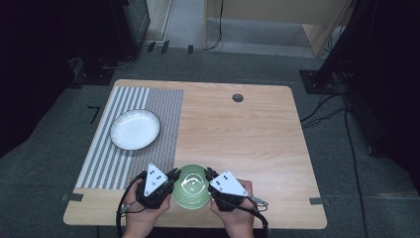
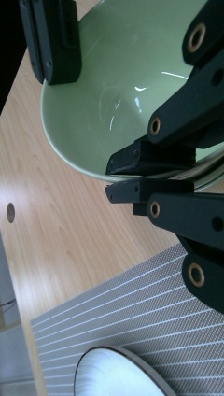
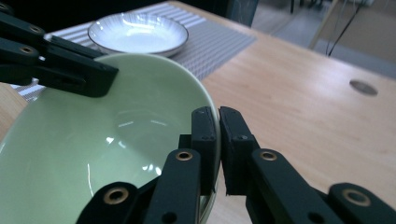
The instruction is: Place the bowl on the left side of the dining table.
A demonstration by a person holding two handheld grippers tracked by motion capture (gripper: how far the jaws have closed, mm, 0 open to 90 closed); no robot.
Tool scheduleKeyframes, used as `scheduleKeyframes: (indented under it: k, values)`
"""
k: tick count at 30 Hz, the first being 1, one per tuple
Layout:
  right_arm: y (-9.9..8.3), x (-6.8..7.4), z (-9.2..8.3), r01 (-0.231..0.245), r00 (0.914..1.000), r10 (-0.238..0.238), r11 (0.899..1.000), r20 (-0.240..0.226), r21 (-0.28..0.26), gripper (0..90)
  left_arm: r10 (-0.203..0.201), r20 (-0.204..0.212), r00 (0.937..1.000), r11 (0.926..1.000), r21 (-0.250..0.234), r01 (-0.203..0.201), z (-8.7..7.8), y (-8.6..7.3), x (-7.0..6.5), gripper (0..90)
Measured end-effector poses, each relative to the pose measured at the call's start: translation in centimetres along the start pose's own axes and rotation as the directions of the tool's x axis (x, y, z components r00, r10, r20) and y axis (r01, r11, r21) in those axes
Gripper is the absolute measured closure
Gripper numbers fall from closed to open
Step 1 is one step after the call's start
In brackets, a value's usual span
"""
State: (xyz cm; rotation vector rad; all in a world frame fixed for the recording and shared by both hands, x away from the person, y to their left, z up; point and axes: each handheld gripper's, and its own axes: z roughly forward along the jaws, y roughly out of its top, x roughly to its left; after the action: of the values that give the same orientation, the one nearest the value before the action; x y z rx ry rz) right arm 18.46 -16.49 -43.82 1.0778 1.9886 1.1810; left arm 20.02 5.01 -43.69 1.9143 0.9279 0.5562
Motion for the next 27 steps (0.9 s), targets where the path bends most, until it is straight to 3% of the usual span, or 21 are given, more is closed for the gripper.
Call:
scheduleKeyframes:
  k: [2,4,9,13,18,21,27]
  values:
    - [-0.1,0.1,0.4,-0.024,0.9997,0.024,0.999,-0.003,0.048,79.6,0.011,-0.010,0.9999,0.9999,-0.007,-0.011,-0.1,0.0,-0.1,85.7]
    - [-0.3,0.2,0.8,-0.036,0.9993,0.036,0.996,-0.004,0.084,81.1,0.010,-0.014,0.9999,0.9998,-0.016,-0.010,-0.3,0.1,-0.1,85.7]
    - [-0.4,0.2,0.6,-0.080,0.9965,0.079,0.996,0.026,0.031,85.4,-0.002,0.001,1.0000,0.9994,-0.034,0.002,-0.5,0.2,-0.2,85.5]
    - [-0.3,0.6,-0.3,-0.005,0.9971,0.008,0.999,0.075,-0.049,85.2,-0.032,0.042,0.9986,0.9984,-0.045,0.033,-0.7,0.5,0.2,84.7]
    - [0.2,1.2,-1.3,0.056,0.9892,-0.037,0.990,0.142,-0.131,85.2,-0.079,0.079,0.9937,0.9965,-0.021,0.081,-0.5,0.6,0.3,75.9]
    - [0.5,1.7,-1.9,0.088,0.9833,-0.058,0.982,0.173,-0.170,85.2,-0.067,0.062,0.9958,0.9976,-0.009,0.068,-0.3,0.6,-0.1,75.1]
    - [0.6,2.8,-2.4,0.135,0.9718,-0.087,0.967,0.219,-0.214,84.9,-0.073,0.022,0.9971,0.9958,-0.053,0.074,-0.8,0.7,-0.1,80.8]
